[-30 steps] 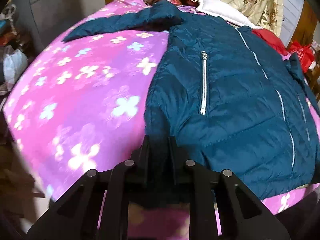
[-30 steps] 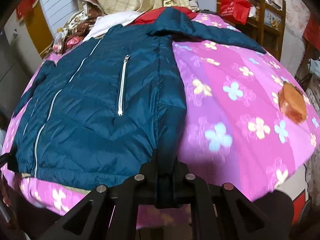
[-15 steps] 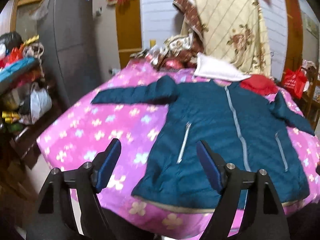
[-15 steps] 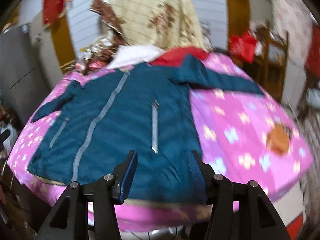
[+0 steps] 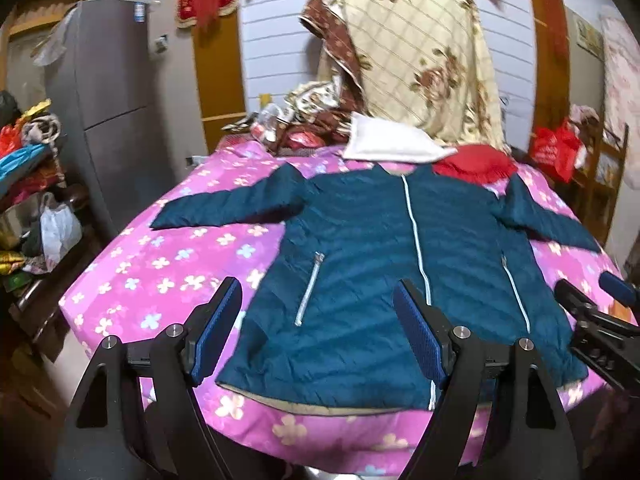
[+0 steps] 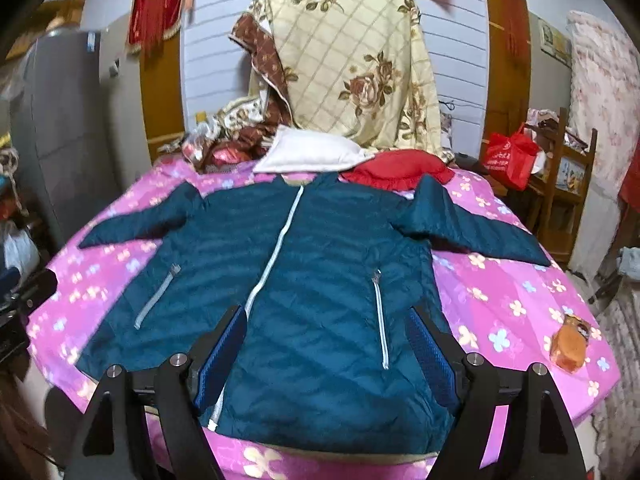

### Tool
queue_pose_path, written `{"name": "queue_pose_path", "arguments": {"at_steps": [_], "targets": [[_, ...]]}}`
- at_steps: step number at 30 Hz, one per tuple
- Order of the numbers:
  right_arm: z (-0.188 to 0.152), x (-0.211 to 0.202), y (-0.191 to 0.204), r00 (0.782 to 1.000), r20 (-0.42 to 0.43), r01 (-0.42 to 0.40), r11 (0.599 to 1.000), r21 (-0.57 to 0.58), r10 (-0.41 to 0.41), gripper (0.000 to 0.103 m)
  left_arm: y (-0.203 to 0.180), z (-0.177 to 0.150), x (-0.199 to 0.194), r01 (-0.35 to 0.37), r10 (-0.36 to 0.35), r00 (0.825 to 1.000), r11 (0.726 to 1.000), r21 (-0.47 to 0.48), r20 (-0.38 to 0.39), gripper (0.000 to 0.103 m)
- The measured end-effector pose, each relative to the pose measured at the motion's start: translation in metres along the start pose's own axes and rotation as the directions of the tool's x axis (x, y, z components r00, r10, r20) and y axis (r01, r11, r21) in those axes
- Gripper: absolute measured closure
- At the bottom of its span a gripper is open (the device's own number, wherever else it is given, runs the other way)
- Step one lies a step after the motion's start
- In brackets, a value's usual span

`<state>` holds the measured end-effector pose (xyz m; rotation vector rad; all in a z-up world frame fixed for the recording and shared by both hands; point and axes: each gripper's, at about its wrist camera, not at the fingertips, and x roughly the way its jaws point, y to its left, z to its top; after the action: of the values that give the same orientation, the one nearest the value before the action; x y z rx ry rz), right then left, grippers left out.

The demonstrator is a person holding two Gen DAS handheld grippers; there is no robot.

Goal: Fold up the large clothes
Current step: 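Move the left tool to the jacket sleeve nearest it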

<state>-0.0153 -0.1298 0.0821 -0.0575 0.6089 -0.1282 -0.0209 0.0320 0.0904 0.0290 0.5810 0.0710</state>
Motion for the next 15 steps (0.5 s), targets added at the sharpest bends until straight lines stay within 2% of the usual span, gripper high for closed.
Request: {"name": "queue_pose_path", "arguments": {"at_steps": [8, 15], "targets": [[-0.006, 0.002, -0.001, 0.987, 0.008, 0.159, 0.986, -0.049, -0.159, 0.024, 0.001, -0.008, 0.006, 0.014, -0.014, 1.0, 1.0, -0.015, -0.02, 0.024], [-0.009, 0.007, -0.014, 0.982, -0.018, 0.188, 0.981, -0.053, -0.189, 0.024, 0.0, -0.012, 0.009, 0.027, -0.026, 0.999, 1.0, 0.009, -0.028, 0.024]]}}
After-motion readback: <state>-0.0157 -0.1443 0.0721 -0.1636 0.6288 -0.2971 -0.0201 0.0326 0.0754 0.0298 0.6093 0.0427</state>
